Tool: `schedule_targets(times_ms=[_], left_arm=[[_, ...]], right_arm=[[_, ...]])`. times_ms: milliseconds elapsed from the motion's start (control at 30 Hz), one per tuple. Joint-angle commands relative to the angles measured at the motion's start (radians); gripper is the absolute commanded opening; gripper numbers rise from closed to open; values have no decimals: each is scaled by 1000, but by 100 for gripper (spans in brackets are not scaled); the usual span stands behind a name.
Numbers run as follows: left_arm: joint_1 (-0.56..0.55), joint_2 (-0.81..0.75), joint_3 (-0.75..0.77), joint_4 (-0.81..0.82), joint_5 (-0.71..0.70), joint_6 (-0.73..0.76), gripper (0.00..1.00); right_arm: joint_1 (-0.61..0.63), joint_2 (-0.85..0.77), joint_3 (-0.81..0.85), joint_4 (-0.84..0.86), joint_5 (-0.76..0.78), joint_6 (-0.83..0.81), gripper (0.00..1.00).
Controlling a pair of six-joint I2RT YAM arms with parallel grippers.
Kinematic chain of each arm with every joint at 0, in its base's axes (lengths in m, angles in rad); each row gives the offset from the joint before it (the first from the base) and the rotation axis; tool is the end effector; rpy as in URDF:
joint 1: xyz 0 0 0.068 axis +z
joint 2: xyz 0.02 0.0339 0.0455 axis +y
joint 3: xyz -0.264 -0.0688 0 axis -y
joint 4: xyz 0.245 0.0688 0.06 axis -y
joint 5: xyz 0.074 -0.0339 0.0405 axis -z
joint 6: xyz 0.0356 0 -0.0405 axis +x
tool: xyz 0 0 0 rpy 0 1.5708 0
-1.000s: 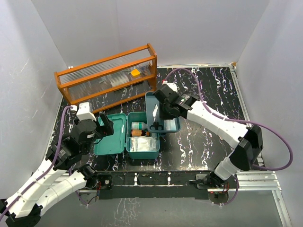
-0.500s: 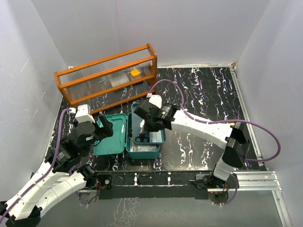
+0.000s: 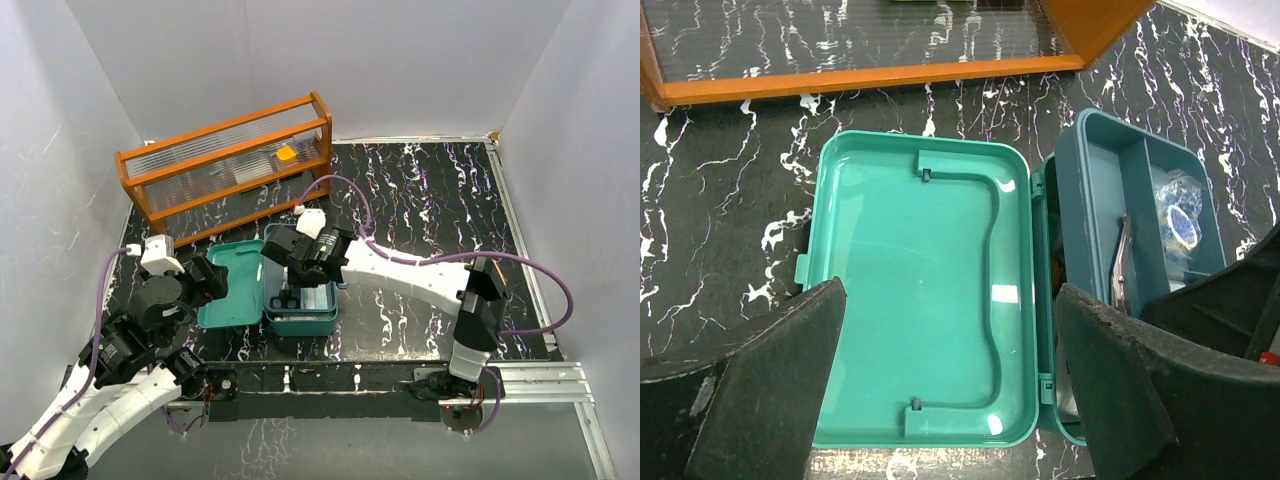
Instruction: Organize the medicine kit
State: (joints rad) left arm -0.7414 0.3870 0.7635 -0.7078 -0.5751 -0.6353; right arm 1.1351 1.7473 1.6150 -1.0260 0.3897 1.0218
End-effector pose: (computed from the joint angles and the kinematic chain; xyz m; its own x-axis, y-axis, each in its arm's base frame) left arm 0.0717 -0.0394 0.3252 -0.3043 -0.3966 -0.8661 0.0084 0.9081 -0.4187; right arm 0.1642 0.3207 0.3026 -0.8623 0.0174 -0.5061 -0.0742 0.9843 0.1604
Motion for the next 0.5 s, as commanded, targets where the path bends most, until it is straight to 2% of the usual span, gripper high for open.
schedule_targets(times_ms=[0,467], left_arm=[[0,-2,-5,4,-11,7,85],[0,-23,-12,12,-5,13,86]], right_arm=[[22,29,69,-65,75,85,0],[31,71,83,-101,102,93,0]])
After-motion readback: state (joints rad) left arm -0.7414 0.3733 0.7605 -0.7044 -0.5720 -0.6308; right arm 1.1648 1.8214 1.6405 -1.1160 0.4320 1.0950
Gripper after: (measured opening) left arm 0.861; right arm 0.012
